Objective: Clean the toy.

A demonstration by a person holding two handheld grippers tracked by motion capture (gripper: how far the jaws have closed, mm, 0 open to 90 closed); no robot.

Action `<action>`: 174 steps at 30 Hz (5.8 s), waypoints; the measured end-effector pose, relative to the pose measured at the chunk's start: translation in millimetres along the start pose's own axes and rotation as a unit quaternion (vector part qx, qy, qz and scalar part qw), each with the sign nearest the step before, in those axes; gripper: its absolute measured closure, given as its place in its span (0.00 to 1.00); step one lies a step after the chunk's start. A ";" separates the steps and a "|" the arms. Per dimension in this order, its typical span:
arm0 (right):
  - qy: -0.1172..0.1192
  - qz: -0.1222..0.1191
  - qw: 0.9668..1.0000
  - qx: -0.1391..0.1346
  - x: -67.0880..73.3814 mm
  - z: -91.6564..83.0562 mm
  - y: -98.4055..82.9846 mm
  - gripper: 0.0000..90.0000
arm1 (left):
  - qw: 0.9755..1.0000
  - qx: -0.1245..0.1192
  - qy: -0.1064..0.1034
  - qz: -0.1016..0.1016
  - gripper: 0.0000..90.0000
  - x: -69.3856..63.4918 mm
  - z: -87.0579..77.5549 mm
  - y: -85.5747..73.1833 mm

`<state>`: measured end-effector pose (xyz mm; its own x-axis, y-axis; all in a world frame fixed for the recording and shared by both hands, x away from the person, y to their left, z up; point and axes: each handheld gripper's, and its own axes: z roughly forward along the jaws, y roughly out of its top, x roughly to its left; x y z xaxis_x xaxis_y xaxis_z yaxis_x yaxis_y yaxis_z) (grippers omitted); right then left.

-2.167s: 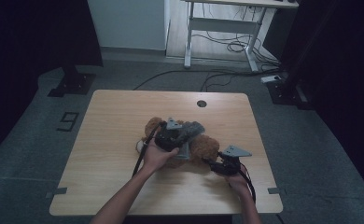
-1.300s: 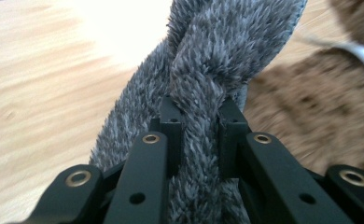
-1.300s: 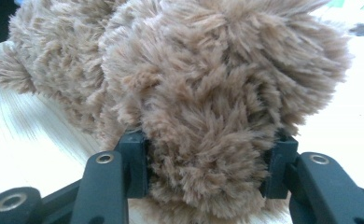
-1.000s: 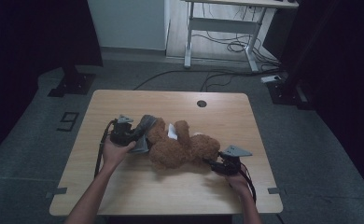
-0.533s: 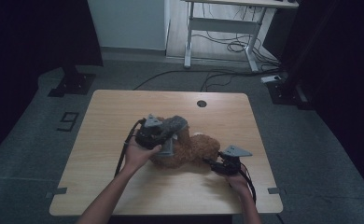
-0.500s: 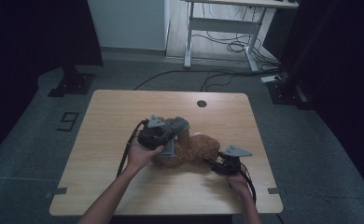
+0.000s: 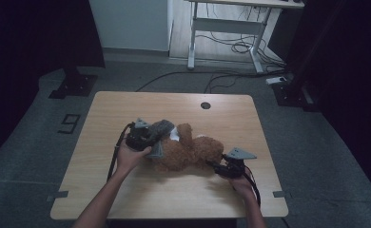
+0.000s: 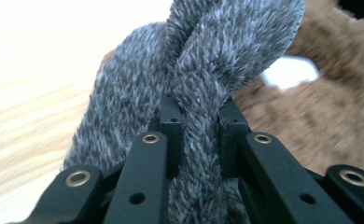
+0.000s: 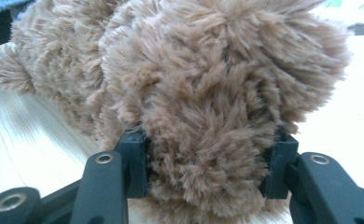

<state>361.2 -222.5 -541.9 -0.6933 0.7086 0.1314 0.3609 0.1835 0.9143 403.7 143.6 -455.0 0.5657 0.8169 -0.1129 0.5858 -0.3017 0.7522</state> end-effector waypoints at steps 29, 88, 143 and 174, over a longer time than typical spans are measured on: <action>-0.009 -0.010 1.000 0.006 2.6 -1.5 0.0 0.44 | 0.999 -0.008 -0.039 0.033 0.85 -40.2 18.4 15.9; -0.078 0.077 0.994 -0.002 -17.2 8.6 20.7 0.58 | 0.994 -0.066 -0.038 0.081 0.85 -63.9 25.1 -11.5; -0.064 0.033 0.997 0.003 20.3 -1.3 4.8 0.55 | 0.993 -0.017 -0.068 0.097 0.84 -103.8 -9.0 -5.0; -0.055 0.033 0.998 0.003 18.0 -2.1 3.9 0.54 | 0.996 0.025 -0.067 -0.052 0.84 10.1 -4.8 -46.6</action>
<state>348.9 -210.4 -535.2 -0.5954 0.7897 0.1479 0.4080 0.1386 0.9024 379.3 168.3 -488.0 0.5709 0.7734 -0.2754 0.6713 -0.2467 0.6989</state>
